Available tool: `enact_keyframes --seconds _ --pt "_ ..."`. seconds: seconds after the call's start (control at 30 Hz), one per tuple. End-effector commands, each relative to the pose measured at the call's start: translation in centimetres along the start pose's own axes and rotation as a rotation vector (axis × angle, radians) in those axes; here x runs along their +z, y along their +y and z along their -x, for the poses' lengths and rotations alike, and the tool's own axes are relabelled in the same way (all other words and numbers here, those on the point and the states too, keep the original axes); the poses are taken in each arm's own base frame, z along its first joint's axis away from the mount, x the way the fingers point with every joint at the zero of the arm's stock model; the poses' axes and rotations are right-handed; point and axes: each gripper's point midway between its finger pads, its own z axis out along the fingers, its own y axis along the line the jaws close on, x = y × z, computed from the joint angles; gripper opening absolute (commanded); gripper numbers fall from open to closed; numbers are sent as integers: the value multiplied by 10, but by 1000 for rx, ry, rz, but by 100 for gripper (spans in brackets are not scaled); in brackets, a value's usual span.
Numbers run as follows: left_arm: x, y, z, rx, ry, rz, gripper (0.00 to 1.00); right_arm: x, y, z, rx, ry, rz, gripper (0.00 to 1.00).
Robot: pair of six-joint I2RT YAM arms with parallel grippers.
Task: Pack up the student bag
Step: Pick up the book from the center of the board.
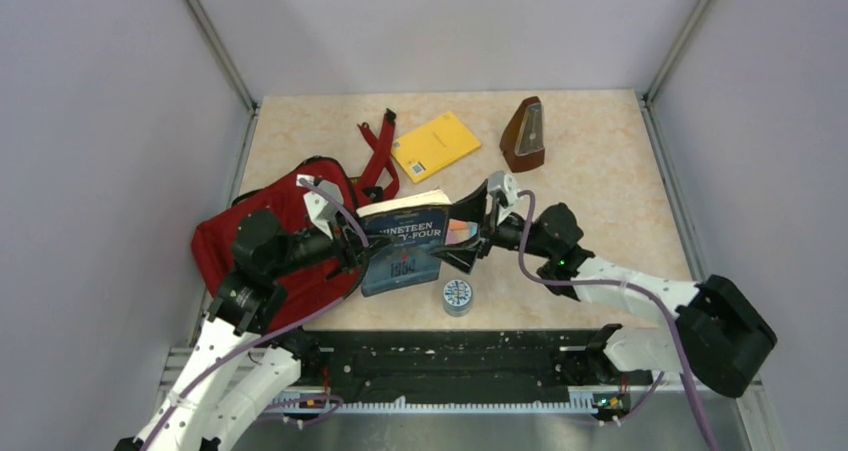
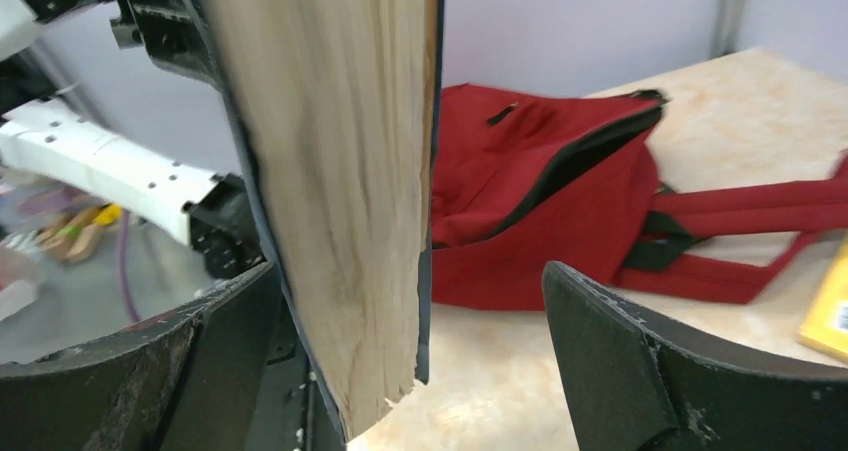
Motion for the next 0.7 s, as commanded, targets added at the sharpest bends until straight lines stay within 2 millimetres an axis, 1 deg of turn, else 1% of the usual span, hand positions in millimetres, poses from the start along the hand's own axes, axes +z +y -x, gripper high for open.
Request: enact_keyframes --seconds 0.0,0.07,0.13,0.23,0.27,0.3,0.4,0.43,0.47,0.5,0.53,0.57,0.63,0.67 --pt "-4 -26 41 121 -139 -112 0 18 33 26 -5 -47 250 98" --pt "-5 -28 41 129 -140 -123 0 23 42 29 11 -53 326 94" --pt "-5 -25 40 136 -140 -110 0 25 52 34 40 -58 401 87" --pt "-4 -20 38 137 -131 -88 0 26 63 41 49 -76 474 72" --pt "-3 -20 36 134 -126 -87 0 26 66 43 51 -83 490 65" --pt "-2 -18 35 133 -123 -81 0 25 68 44 53 -89 500 55" --pt "-1 -7 35 129 -120 -25 0 24 69 49 57 -107 498 9" --pt "-1 1 35 125 -118 18 0 26 63 49 73 -105 461 0" --pt "-1 12 35 120 -114 76 10 27 55 50 85 -106 412 0" --pt "-2 26 34 119 -109 151 28 28 44 52 89 -111 348 0" --pt "-2 39 33 111 -101 217 51 28 30 53 95 -113 269 0" --pt "-4 53 32 100 -94 291 66 28 15 51 102 -106 184 0" --pt "-9 80 27 85 -72 430 90 24 -18 50 100 -86 -8 0" --pt "-13 94 24 71 -60 509 93 21 -31 49 85 -72 -94 0"
